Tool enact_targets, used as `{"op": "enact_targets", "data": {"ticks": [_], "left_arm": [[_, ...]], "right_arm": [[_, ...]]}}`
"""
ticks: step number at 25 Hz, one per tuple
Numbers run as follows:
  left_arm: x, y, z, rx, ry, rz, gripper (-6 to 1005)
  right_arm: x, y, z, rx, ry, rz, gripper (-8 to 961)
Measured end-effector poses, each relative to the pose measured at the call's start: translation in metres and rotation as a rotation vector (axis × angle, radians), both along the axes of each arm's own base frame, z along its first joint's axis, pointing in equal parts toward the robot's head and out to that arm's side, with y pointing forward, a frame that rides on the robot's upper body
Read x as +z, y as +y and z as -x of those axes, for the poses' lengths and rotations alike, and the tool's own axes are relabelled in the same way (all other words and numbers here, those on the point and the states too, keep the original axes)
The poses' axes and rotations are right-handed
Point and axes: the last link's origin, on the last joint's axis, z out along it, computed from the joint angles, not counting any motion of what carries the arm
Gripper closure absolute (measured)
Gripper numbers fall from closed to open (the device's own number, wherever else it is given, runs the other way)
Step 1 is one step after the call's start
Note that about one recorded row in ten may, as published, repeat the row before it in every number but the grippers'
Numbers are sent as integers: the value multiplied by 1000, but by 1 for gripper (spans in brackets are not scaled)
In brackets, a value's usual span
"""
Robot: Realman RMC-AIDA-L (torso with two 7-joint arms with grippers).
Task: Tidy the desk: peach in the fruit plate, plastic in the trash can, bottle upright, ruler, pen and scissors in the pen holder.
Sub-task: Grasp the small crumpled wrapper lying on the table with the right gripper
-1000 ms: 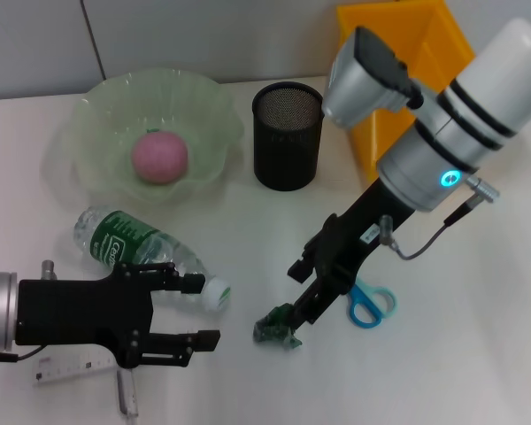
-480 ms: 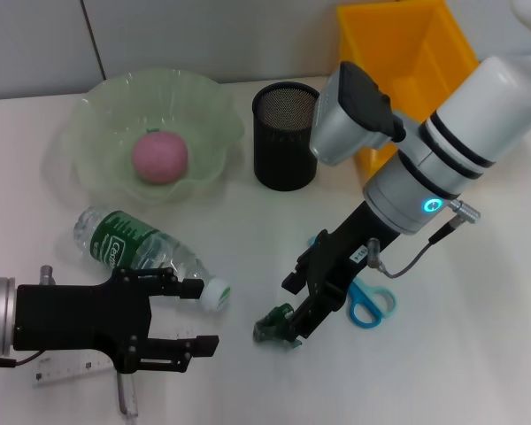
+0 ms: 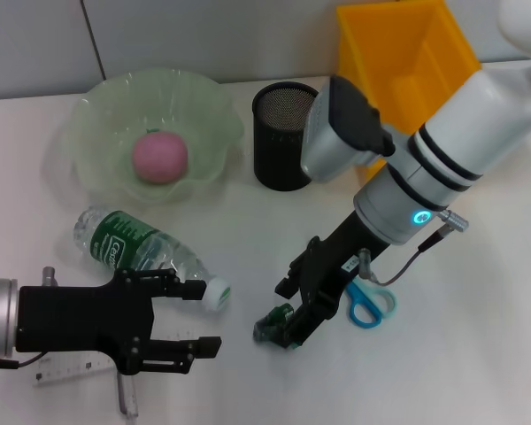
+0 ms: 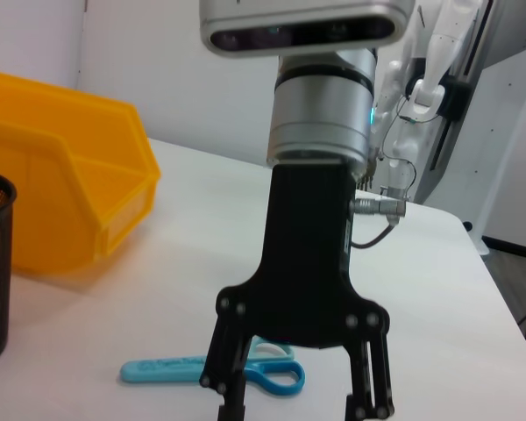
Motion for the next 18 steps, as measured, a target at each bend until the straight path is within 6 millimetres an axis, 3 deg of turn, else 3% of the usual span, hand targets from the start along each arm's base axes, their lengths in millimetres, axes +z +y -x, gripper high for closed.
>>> {"op": "enact_targets", "data": {"ticks": [18], "left_arm": [[-1,-2,1,3,-6,-4,236]], "right_arm": [[-13,-5,1,28,8,11,157]]}}
